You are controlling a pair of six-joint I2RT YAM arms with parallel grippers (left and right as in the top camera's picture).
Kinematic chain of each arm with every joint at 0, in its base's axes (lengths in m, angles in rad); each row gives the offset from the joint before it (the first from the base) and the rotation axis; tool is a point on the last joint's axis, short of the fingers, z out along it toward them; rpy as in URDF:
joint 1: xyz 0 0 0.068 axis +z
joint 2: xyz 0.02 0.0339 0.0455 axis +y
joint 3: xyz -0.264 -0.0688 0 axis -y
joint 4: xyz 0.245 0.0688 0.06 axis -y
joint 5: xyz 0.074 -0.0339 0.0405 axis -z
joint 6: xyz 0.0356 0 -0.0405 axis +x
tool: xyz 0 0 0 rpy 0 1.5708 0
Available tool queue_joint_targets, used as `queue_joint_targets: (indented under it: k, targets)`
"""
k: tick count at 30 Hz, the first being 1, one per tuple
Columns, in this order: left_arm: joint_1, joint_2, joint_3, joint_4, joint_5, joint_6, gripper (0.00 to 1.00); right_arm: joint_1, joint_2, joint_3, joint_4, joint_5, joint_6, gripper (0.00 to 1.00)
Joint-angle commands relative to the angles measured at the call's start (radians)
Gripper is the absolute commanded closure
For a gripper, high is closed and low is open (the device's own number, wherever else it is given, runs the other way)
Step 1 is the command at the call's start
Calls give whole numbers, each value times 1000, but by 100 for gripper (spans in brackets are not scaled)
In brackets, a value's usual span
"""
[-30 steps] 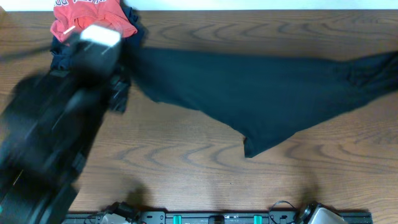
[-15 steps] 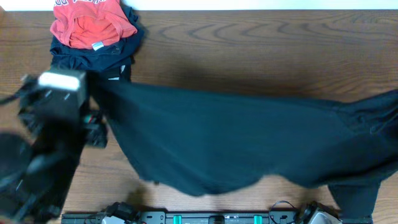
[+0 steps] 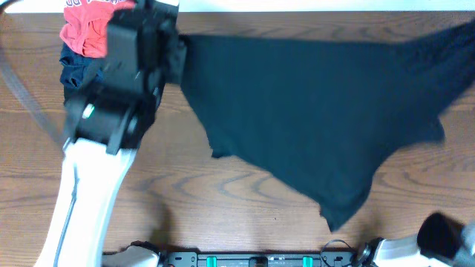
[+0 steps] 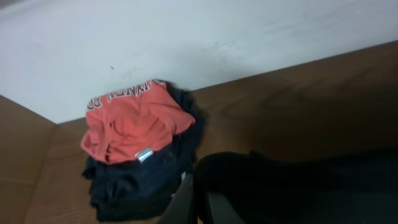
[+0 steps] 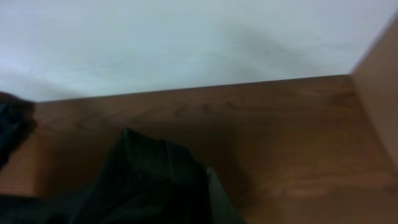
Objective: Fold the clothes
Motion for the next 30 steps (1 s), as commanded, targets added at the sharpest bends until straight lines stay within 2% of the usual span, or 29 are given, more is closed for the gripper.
queue_joint_targets:
  k: [1, 5, 15, 23, 26, 30]
  targets:
    - [50, 114, 1, 74, 17, -21, 94, 45, 101, 5, 60, -13, -49, 99]
    - [90, 259, 1, 217, 66, -21, 94, 90, 245, 5, 171, 4, -44, 99]
    - [153, 595, 1, 674, 70, -21, 94, 196, 575, 5, 466, 105, 10, 99]
    - [183, 758, 1, 1023, 71, -20, 94, 247, 736, 5, 687, 108, 76, 99]
    - [183, 790, 1, 1059, 71, -21, 94, 258, 756, 5, 711, 109, 86, 99]
    - [182, 795, 1, 952, 71, -21, 94, 266, 747, 6, 649, 150, 113, 99]
